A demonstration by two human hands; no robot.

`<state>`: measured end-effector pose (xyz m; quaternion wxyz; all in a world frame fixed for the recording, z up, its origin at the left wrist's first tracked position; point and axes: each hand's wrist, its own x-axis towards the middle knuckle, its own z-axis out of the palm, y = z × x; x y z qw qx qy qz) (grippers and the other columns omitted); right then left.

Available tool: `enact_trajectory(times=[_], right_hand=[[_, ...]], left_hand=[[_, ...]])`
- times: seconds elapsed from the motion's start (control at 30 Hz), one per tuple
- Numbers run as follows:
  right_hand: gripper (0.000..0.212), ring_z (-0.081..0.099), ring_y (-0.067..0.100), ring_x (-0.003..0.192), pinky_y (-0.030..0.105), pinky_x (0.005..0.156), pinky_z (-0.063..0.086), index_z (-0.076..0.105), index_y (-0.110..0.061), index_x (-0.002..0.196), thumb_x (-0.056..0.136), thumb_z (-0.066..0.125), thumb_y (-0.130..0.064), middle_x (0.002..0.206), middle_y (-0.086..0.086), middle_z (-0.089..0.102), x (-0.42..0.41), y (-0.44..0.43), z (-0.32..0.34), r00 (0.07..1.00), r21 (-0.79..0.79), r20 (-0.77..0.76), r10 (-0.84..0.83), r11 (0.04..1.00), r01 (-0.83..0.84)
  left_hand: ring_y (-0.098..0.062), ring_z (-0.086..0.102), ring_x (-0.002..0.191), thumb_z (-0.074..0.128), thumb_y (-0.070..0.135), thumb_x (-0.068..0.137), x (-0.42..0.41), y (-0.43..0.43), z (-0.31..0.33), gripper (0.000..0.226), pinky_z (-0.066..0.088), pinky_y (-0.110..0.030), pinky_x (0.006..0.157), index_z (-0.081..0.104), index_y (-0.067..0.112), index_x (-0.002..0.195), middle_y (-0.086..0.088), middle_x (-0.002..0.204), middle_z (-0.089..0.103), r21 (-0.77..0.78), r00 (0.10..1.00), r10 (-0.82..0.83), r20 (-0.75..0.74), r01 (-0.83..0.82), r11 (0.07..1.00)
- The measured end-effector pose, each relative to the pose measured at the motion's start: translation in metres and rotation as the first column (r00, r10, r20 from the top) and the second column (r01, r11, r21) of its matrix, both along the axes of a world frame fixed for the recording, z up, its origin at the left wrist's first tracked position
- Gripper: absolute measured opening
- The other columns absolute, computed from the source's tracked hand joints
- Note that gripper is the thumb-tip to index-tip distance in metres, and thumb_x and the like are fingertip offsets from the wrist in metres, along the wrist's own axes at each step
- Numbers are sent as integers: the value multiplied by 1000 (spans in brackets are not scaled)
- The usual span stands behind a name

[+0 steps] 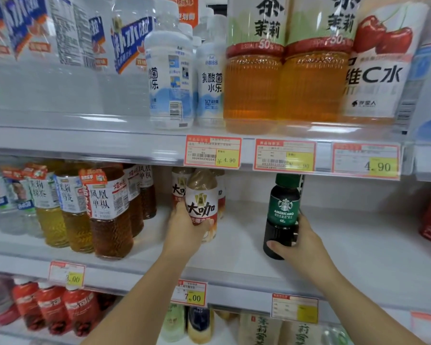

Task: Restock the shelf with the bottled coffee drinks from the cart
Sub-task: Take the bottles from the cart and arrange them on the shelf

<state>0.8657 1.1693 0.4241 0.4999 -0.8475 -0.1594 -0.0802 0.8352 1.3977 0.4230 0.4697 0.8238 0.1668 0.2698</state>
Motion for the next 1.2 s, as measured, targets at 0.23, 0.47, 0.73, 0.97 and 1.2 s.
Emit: enact_trajectory(times=[0.23, 0.47, 0.73, 0.97, 1.2], right_hand=[[67, 52, 14, 94, 25, 78, 41, 37, -14, 132, 77, 75, -11, 122, 8, 60, 4, 2, -2, 1000, -19, 21, -17, 1000, 17], [68, 51, 14, 94, 25, 78, 40, 36, -12, 133, 77, 74, -12, 123, 9, 59, 3, 6, -1, 999, -46, 14, -34, 998, 34], [58, 57, 28, 108, 26, 78, 40, 44, -6, 124, 75, 75, -7, 119, 11, 60, 18, -9, 9, 996, -114, 4, -87, 990, 87], [55, 57, 33, 111, 30, 83, 43, 44, -2, 125, 78, 72, -9, 121, 16, 60, 43, -23, 11, 990, -186, 17, -138, 973, 139], [56, 56, 32, 111, 29, 83, 43, 42, -2, 125, 78, 72, -6, 122, 17, 59, 45, -22, 6, 990, -140, -15, -138, 981, 135]], left_hand=[[-30, 49, 121, 69, 15, 83, -7, 32, 1, 73, 42, -45, 100, 26, 15, 142, -10, 131, 52, -21, 990, 137, 23, -136, 990], [-30, 48, 124, 66, 12, 85, -7, 41, 2, 72, 40, -42, 99, 24, 13, 143, -10, 134, 51, -62, 996, 92, 21, -91, 994], [-20, 49, 106, 70, 15, 80, -38, -6, -9, 64, 46, -33, 87, 39, 17, 137, -4, 140, 28, 369, 939, 91, 331, -217, 904], [-8, 65, 91, 49, 33, 93, -29, -30, -14, 27, 52, -28, 80, 58, 36, 118, 16, 103, 69, 566, 986, -120, -119, 166, 808], [-9, 65, 92, 45, 36, 93, -22, -28, -17, 28, 51, -27, 78, 58, 35, 118, 14, 102, 70, 574, 982, -98, -163, 175, 800]])
